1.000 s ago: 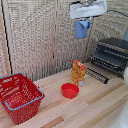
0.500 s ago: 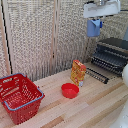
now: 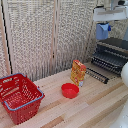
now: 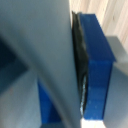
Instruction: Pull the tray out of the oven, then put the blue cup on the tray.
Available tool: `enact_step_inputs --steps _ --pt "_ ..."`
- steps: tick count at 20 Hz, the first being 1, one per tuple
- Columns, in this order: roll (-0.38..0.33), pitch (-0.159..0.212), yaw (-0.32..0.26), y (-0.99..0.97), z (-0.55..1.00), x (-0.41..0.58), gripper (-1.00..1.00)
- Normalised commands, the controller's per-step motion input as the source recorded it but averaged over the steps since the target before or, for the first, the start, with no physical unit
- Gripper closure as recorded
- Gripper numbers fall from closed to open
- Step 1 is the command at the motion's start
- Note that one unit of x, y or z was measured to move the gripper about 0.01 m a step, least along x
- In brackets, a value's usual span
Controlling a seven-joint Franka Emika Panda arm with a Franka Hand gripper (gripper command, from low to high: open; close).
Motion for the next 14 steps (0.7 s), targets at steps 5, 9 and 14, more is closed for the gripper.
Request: enact_step_inputs --steps 5,9,14 --pt "-0.048 -0.021 -0.055 -0.80 -0.31 0.120 1.00" --pt "-0.057 0.025 -0.070 -0.07 -0.46 -0.025 1.00" --pt "-0.013 0.017 -0.061 0.00 -0.25 0.033 1.00"
